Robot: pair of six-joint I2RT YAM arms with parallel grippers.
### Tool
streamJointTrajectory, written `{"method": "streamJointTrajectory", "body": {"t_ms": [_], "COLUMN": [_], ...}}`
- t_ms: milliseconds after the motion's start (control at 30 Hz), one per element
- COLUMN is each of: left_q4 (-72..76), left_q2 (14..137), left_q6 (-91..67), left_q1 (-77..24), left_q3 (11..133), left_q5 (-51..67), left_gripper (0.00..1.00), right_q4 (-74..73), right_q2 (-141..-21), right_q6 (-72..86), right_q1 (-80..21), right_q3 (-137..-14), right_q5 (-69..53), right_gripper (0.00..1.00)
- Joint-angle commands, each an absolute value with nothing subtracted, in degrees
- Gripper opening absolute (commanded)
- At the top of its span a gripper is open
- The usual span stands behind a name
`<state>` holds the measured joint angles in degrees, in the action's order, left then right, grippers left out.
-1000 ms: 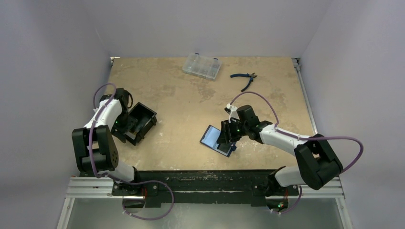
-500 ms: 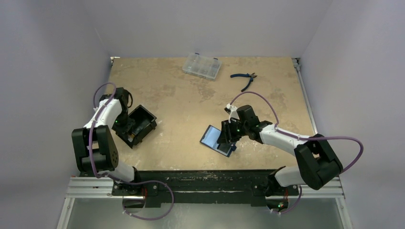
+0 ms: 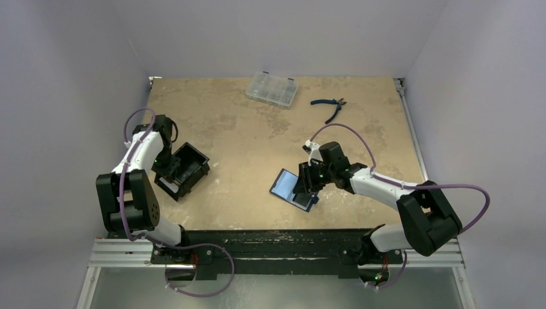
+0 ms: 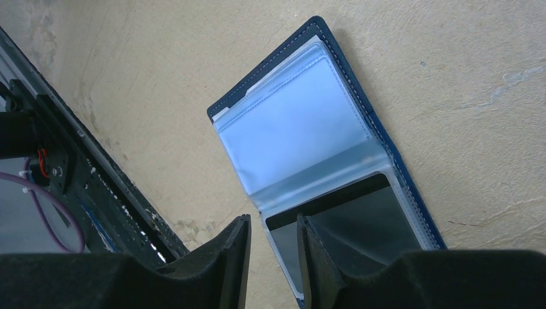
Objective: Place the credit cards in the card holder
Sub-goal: Pick up the credit card from the storage box.
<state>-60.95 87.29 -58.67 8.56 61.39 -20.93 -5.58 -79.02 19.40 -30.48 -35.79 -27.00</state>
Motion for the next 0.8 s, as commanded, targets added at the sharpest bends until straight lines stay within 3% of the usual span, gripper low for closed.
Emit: {"method": "streamJointTrajectory", "body": {"t_ms": [0, 433, 633, 767], "left_q4": [-62.63, -64.66, -64.38, -59.18], "left_q2": [85.41, 83.40, 81.63, 77.89], "left_q6": [-57.45, -56.48, -53.83, -47.11], "left_q1": [8.65, 8.70, 8.62, 8.62], "left_q3": [63.68, 67.94, 70.88, 73.08], "left_q5": [-23.47, -25.58, -25.98, -20.01], "left_gripper": [0.19, 0.00, 0.00, 0.00], "right_q4": [-5.10, -5.27, -5.63, -5.94], "right_q2": [-78.13, -78.13, -78.11, -78.11], "right_q6": [18.28, 18.28, 18.28, 18.33], "right_q1": [-30.67, -30.62, -30.66, -30.67], "right_q3": [-37.91, -37.97, -38.06, -38.35], "right_q5": [-27.59, -27.26, -26.99, -26.82], "right_gripper": [0.39, 0.38, 0.38, 0.38]}}
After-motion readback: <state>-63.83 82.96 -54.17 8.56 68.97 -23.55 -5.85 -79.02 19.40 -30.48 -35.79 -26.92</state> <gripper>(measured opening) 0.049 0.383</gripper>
